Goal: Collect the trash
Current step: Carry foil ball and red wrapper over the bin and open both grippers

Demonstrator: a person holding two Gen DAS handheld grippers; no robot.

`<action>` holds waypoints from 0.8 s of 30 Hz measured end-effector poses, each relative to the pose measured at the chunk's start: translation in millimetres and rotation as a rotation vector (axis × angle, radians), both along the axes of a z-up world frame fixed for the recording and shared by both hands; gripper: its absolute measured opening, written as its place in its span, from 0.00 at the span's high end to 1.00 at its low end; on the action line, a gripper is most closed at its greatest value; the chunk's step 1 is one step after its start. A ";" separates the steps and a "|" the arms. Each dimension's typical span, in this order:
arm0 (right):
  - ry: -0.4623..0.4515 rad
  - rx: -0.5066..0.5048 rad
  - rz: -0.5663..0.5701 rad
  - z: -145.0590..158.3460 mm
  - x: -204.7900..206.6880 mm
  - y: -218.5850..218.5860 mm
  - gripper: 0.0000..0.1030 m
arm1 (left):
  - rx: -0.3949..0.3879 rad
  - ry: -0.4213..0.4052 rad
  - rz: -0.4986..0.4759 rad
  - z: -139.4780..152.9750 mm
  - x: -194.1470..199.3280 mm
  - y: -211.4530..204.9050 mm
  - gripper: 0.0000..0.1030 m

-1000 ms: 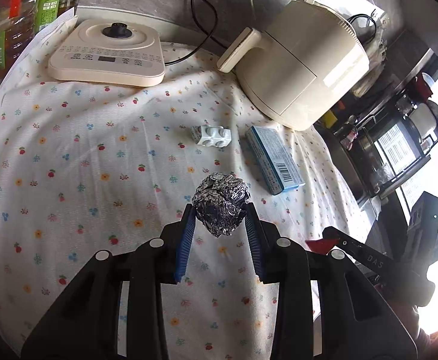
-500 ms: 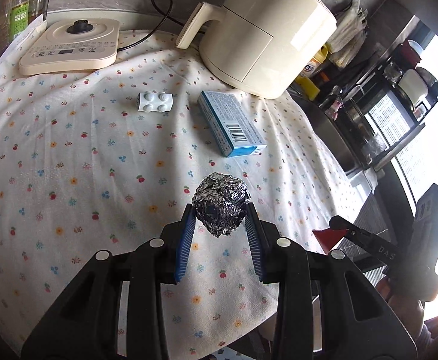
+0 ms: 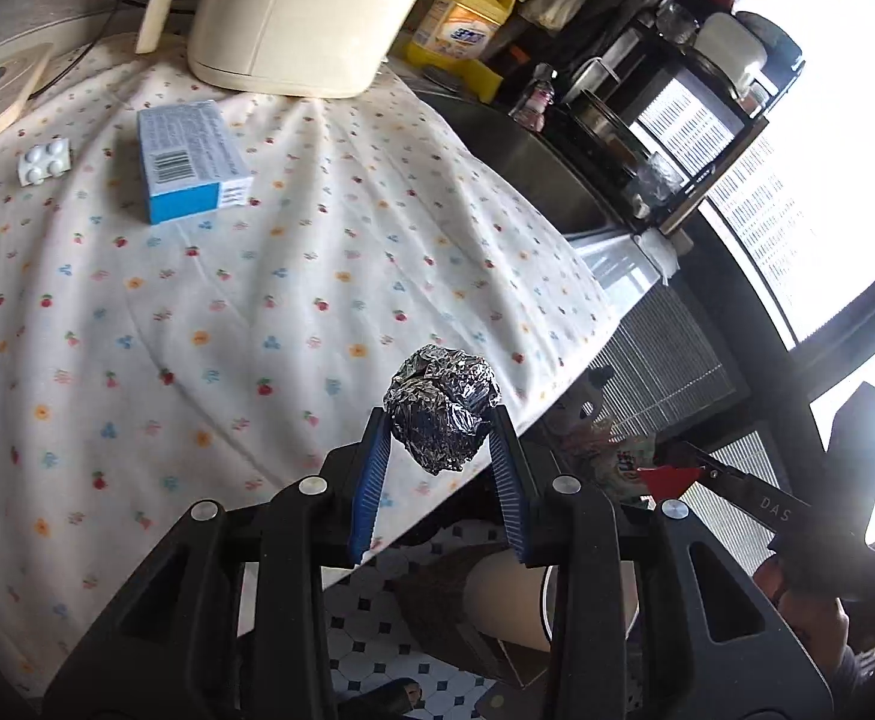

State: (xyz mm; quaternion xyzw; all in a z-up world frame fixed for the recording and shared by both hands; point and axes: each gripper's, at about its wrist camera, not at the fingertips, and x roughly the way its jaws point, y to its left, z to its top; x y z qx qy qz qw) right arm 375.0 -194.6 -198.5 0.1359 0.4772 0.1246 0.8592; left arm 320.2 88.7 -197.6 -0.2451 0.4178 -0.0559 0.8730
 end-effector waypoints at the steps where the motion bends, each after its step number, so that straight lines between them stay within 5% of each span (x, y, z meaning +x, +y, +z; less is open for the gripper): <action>1: 0.007 -0.005 -0.028 -3.2 -4.1 -17.1 0.97 | -0.002 0.000 -0.025 -0.1 2.9 -13.4 0.67; 14: 0.099 -0.012 -0.290 -40.7 -68.5 -194.8 0.93 | -0.016 0.046 -0.303 -23.5 17.7 -186.4 0.67; 16: 0.106 -0.014 -0.312 -43.9 -77.4 -214.0 0.83 | -0.017 0.051 -0.336 -26.7 17.7 -210.9 0.67; 18: 0.093 -0.019 -0.357 -44.5 -88.7 -234.8 0.53 | -0.020 0.056 -0.367 -29.0 17.4 -232.9 0.67; 24: 0.098 -0.009 -0.418 -49.7 -111.5 -284.9 0.53 | -0.020 0.076 -0.452 -37.3 13.5 -293.0 0.67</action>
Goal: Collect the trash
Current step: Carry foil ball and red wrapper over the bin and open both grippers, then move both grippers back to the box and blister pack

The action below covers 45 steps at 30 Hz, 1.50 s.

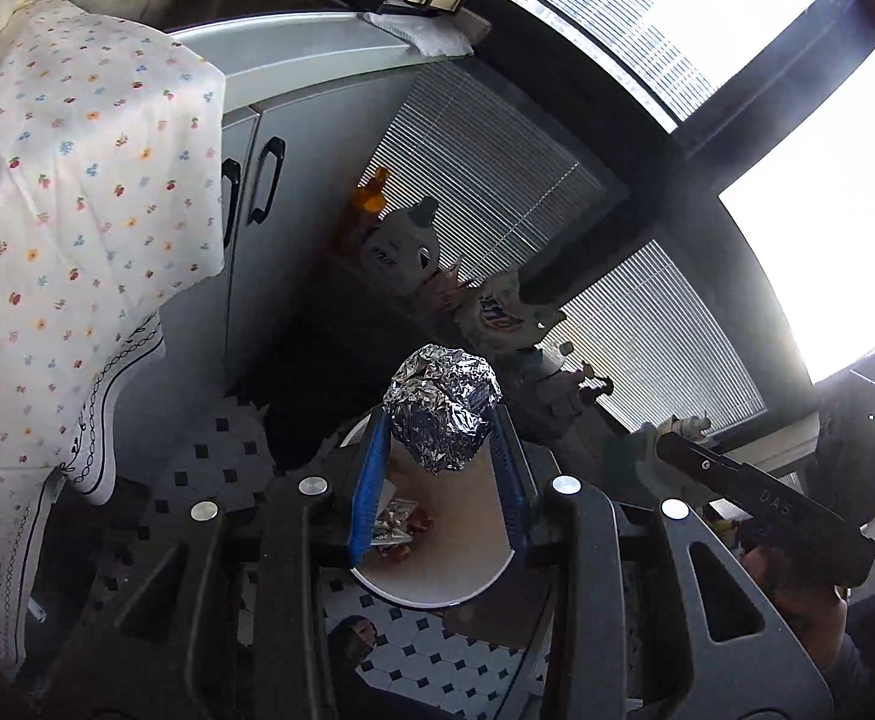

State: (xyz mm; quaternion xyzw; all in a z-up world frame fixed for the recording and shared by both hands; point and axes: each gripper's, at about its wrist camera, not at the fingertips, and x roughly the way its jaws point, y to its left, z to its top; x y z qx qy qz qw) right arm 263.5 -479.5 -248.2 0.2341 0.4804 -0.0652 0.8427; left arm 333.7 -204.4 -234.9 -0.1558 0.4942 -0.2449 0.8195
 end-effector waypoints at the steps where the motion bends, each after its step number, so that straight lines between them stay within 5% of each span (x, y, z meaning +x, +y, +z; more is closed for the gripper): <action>1: 0.001 0.001 -0.010 -0.8 -3.5 -6.6 0.53 | 0.002 0.005 -0.014 -1.9 -0.4 -8.9 0.67; 13: 0.022 0.006 -0.131 -10.4 -47.6 -63.3 0.53 | 0.002 0.046 -0.195 -14.4 -2.4 -96.8 0.66; 17: 0.020 0.008 -0.150 -10.4 -51.4 -67.4 0.51 | -0.022 0.043 -0.230 -9.9 -3.2 -103.1 0.40; 20: 0.016 0.010 -0.140 -8.8 -47.1 -60.5 0.49 | -0.040 0.049 -0.225 -8.5 -3.2 -95.2 0.33; 31: -0.029 0.015 -0.005 10.8 -2.0 11.0 0.36 | 0.000 0.013 0.006 12.6 10.1 12.5 0.25; 45: -0.099 0.050 0.292 42.6 74.7 177.2 0.27 | 0.041 -0.059 0.346 47.9 -5.9 201.6 0.19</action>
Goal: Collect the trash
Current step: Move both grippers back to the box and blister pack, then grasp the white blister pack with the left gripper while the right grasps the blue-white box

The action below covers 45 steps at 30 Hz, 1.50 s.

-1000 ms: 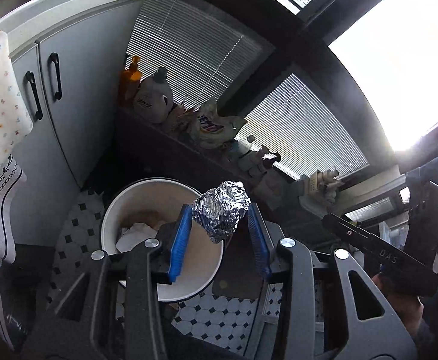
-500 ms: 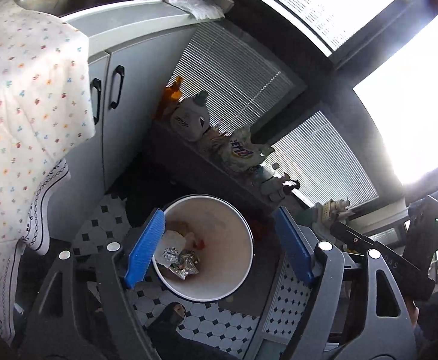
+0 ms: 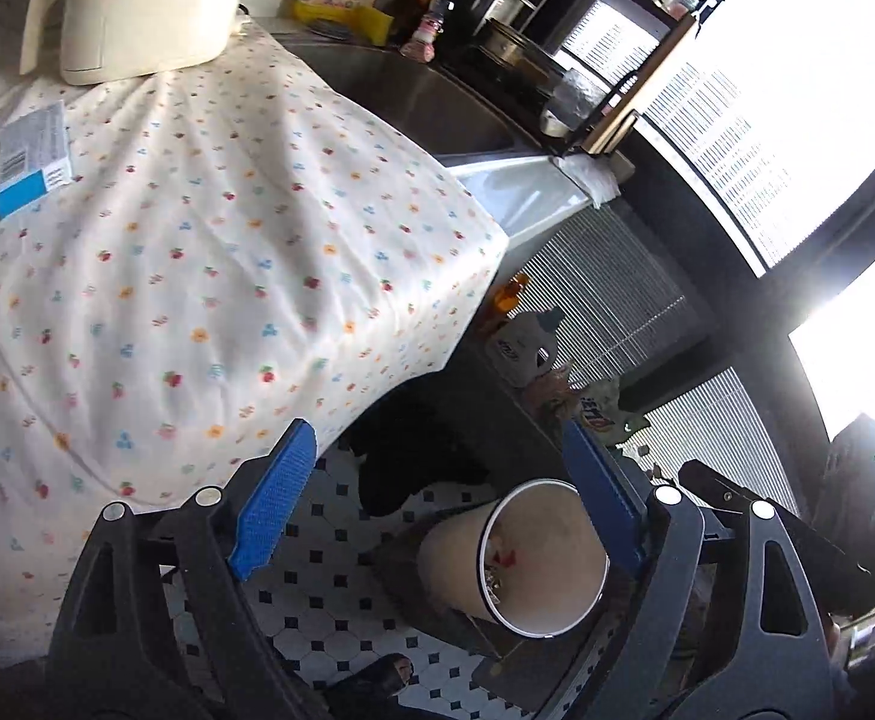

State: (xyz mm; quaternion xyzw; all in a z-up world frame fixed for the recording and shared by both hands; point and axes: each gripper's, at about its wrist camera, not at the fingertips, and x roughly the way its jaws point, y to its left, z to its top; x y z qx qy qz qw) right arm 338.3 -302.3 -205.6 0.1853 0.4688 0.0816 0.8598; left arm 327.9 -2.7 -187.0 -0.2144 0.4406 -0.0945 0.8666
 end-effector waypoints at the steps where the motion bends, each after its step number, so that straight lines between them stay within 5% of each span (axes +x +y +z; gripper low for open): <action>1: -0.006 0.001 0.021 2.5 4.3 12.7 0.27 | 0.001 -0.004 0.025 1.4 -2.0 14.7 0.18; 14: -0.095 -0.016 0.208 27.7 43.5 176.8 0.08 | 0.006 -0.036 0.280 3.9 -28.4 177.9 0.14; 23: -0.122 -0.017 0.271 28.0 60.9 268.6 0.08 | 0.030 -0.048 0.373 -0.8 -25.1 262.9 0.11; 29: -0.143 -0.069 0.287 35.2 65.8 302.6 0.08 | 0.050 -0.036 0.421 -3.2 -8.4 304.1 0.12; 37: -0.126 -0.180 0.267 39.3 65.2 314.1 0.08 | 0.089 0.021 0.474 -24.6 36.7 340.1 0.25; 45: -0.096 -0.251 0.268 40.0 66.0 325.9 0.08 | 0.222 0.050 0.514 -38.9 63.2 341.9 0.35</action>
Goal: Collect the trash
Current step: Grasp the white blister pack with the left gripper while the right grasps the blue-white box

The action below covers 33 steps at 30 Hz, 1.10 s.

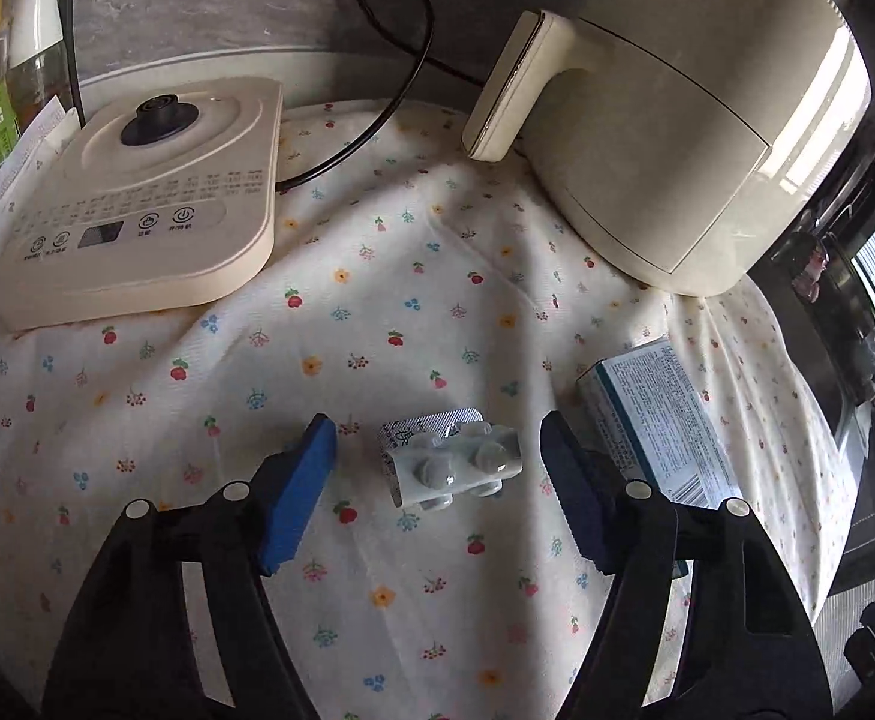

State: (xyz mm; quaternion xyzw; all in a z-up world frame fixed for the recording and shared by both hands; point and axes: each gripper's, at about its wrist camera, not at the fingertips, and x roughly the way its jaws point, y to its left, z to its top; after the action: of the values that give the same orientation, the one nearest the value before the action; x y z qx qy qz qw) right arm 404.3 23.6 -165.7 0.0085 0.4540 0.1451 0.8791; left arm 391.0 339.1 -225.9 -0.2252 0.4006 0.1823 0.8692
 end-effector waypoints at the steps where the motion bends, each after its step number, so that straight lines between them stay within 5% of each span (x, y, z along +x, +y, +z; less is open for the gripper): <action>1: -0.001 -0.009 0.010 0.6 -0.2 3.5 0.08 | 0.022 0.006 0.005 -0.6 1.3 -0.2 0.40; 2: 0.001 -0.018 0.021 0.2 -0.2 7.5 0.08 | 0.042 0.015 0.004 -0.8 2.3 0.2 0.56; 9: 0.022 -0.045 0.128 -9.1 10.6 56.4 0.08 | -0.076 -0.041 0.003 3.4 -40.2 16.4 0.57; 19: 0.031 -0.070 0.301 -30.8 37.7 153.5 0.08 | -0.107 -0.056 0.062 6.3 -119.8 34.2 0.57; 26: 0.084 -0.090 0.334 -53.1 65.3 182.2 0.08 | -0.091 -0.057 0.109 15.0 -162.0 39.6 0.56; 28: 0.070 -0.108 0.339 -55.1 66.9 185.3 0.16 | -0.092 -0.049 0.123 14.4 -169.8 40.6 0.56; 29: 0.048 -0.127 0.346 -52.7 64.8 185.8 0.35 | -0.096 -0.047 0.126 13.6 -172.5 40.9 0.56; 33: 0.078 -0.070 0.378 -46.1 56.3 172.5 0.36 | -0.091 -0.048 0.123 14.5 -172.4 37.5 0.56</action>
State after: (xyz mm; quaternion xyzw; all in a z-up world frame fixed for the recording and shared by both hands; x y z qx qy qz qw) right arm 460.6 196.1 -211.7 -0.1016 0.4861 0.2913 0.8176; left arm 218.6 376.7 -211.4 -0.2928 0.3731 0.2116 0.8546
